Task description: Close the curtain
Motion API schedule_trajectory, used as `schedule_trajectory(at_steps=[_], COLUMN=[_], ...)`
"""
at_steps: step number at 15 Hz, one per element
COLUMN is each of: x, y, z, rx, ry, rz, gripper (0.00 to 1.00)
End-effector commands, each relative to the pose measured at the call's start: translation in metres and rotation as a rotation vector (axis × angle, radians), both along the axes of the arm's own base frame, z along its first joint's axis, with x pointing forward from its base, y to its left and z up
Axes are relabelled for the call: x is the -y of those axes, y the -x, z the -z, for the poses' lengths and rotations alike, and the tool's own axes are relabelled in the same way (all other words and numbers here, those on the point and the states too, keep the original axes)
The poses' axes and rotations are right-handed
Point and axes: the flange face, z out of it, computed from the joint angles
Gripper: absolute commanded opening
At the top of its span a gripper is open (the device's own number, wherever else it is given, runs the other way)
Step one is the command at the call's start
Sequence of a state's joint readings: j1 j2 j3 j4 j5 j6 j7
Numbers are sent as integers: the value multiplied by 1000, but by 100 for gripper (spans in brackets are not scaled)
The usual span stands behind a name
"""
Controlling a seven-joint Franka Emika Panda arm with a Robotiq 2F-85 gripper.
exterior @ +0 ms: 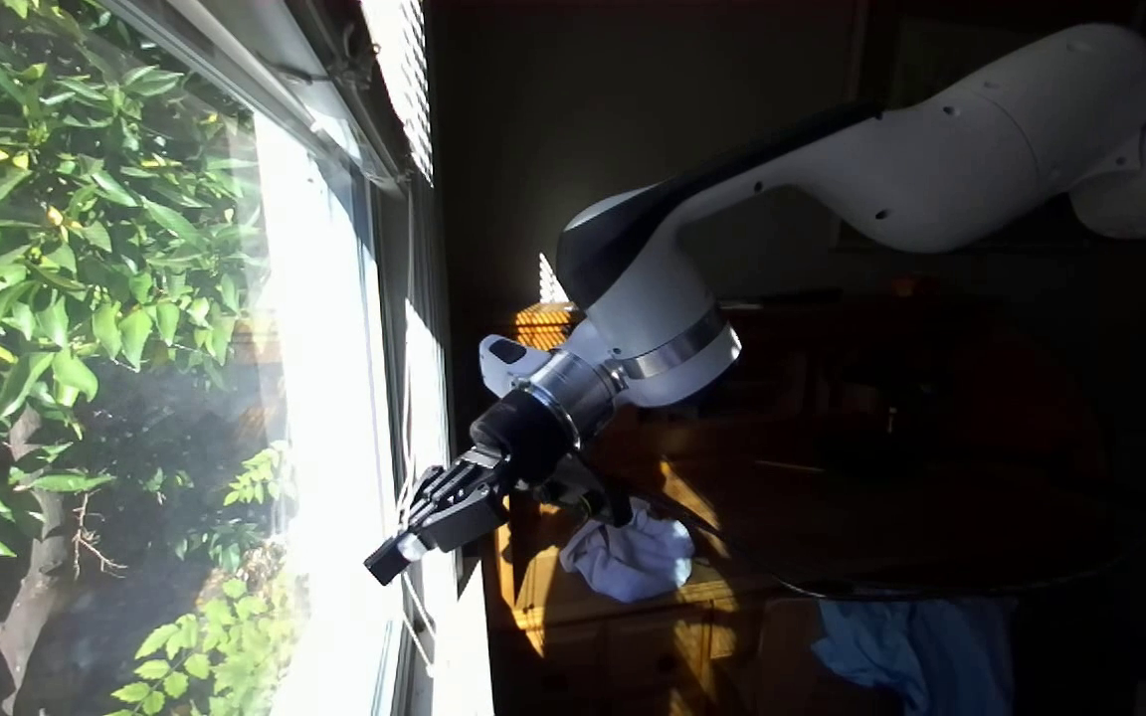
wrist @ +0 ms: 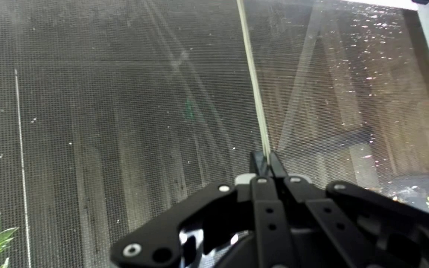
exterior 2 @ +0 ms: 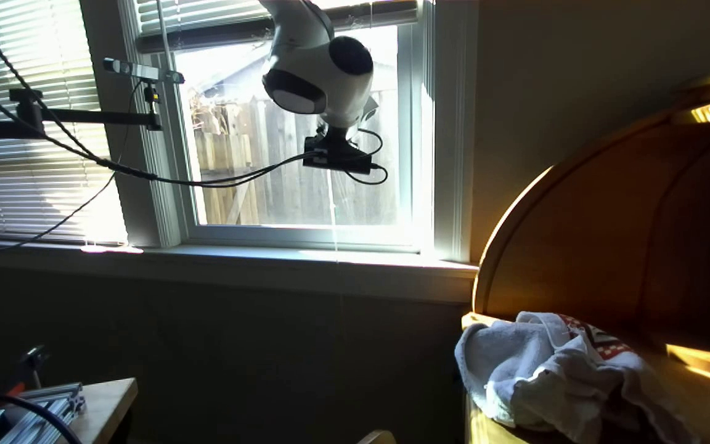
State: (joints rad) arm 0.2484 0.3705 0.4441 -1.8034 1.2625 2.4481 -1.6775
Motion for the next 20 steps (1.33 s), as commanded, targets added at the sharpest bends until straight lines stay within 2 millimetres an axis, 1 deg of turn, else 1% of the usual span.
schedule_trajectory(at_steps=[1, 4, 7, 13, 16, 20], x=[-19, -25, -24, -26, -33, -46], y=[16, 32, 42, 58, 65, 80], z=[14, 29, 45, 71, 81, 102], rx=[-92, -203, -303, -417, -464, -551], ry=[-102, -142, -158, -199, -232, -281], rz=[-143, -202, -204, -200, -213, -237], gripper=[0, 0, 0, 0, 0, 0])
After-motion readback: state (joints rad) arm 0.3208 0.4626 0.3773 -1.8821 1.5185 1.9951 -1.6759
